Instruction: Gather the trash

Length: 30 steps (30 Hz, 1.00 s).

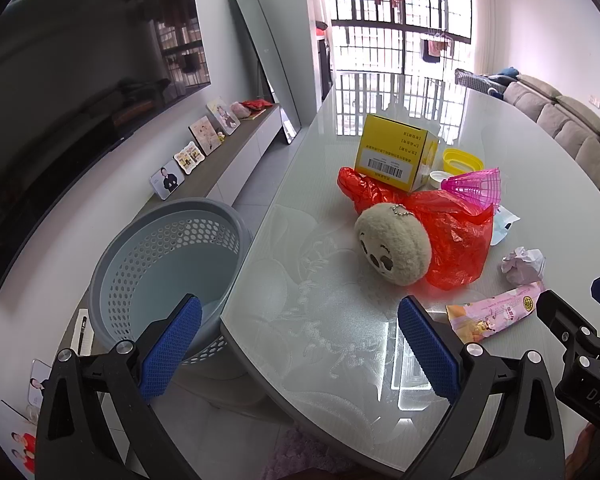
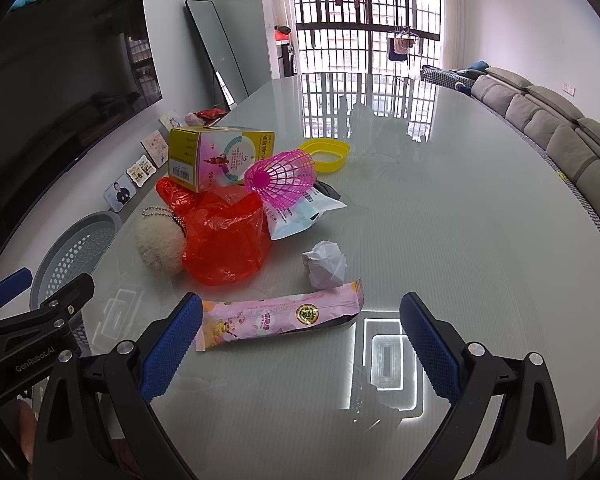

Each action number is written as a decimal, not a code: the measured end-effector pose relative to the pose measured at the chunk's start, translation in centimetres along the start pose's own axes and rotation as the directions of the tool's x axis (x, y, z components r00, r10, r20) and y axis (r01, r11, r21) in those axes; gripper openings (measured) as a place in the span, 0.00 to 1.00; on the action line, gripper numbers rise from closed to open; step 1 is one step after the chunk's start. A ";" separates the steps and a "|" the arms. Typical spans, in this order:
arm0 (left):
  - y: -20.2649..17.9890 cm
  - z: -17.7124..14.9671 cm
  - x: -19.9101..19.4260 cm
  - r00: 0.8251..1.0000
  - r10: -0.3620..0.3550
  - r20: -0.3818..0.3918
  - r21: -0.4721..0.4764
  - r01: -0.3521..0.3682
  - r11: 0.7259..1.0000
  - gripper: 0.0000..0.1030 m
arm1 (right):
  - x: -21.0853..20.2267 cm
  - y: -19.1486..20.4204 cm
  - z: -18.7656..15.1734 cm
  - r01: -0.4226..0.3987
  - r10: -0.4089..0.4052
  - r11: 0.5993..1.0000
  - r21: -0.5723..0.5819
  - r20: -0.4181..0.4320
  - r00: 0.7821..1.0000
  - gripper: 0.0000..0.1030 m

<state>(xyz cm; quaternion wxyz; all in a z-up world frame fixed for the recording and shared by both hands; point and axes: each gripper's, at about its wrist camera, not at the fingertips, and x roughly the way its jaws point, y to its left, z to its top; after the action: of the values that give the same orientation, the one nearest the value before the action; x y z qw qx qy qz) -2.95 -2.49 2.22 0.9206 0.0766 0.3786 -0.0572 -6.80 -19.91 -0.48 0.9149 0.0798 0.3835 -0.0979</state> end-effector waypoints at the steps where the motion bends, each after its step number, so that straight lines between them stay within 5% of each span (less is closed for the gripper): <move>1: 0.0 -0.1 0.0 1.000 0.000 0.001 0.001 0.000 1.000 0.94 | 0.0 0.0 0.0 -0.001 0.001 1.000 0.001 0.000 1.000 0.92; 30: -0.4 -0.2 0.7 1.000 0.002 -0.013 -0.003 -0.002 1.000 0.94 | 0.3 -1.8 -0.6 -0.005 0.005 0.999 0.032 -0.030 1.000 0.92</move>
<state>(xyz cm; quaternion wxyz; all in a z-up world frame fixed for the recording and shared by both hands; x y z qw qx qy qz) -2.69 -2.82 1.56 0.9183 0.0758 0.3846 -0.0551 -7.47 -21.52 -1.21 0.9079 0.0967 0.3953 -0.1005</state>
